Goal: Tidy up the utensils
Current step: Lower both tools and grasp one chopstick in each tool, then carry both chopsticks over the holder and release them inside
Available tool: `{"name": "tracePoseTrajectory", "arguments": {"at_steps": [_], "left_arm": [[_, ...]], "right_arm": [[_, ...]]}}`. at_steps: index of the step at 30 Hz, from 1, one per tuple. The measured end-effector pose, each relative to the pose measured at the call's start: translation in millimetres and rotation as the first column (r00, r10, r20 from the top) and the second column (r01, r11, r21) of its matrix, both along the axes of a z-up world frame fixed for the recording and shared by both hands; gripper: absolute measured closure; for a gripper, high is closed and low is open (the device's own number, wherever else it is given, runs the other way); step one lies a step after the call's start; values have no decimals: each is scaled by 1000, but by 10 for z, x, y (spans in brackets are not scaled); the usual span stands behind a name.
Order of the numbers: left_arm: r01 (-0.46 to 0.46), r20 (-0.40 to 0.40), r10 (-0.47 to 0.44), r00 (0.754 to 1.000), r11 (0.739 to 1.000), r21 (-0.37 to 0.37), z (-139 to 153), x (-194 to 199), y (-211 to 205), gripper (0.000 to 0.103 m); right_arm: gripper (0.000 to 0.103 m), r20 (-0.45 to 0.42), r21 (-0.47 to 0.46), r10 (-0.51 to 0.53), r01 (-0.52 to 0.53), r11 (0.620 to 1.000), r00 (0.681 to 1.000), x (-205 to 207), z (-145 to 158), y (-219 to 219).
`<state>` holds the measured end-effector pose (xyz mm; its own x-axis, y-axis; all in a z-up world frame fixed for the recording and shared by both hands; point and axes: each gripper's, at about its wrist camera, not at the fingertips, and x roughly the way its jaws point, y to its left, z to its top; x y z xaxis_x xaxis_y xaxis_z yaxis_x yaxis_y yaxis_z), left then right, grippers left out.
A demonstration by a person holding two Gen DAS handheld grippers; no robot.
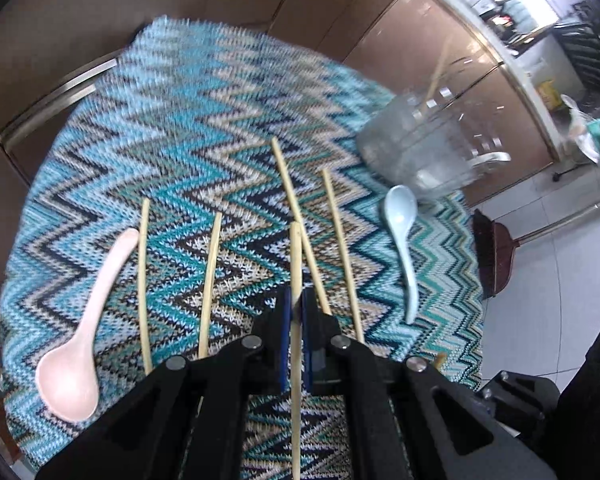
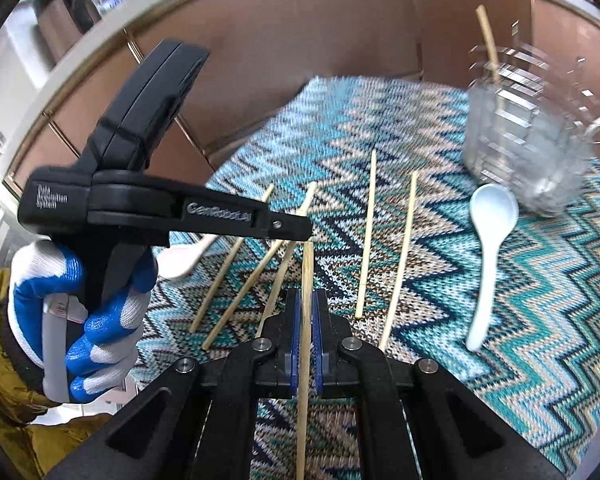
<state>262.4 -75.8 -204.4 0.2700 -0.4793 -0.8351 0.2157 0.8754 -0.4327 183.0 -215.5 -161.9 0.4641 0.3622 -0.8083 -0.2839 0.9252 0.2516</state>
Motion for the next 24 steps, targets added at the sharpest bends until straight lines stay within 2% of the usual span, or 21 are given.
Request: {"name": "tracePoseTrajectory", "arguments": {"at_steps": [6,12,20,24], "left_arm": [[-3,147,7,989,1000,-25,353,-317,95,98],[-28,265,42,963,998,-55,694,-603,217,98],[-37,408,63,911,997,-71,1156,-845,247,98],[-36,465,82,882,994,-108,1434,-817,189,98]], "right_arm": [[97,92,28,-56,54,998,994,-311,202,-82],[97,184,43,-94,88,995,978,-669,474,-108],[97,294,74,-132,115,991,947,-925,835,-235],[97,354,88,-154,131,987,923,-965,1066,-370]]}}
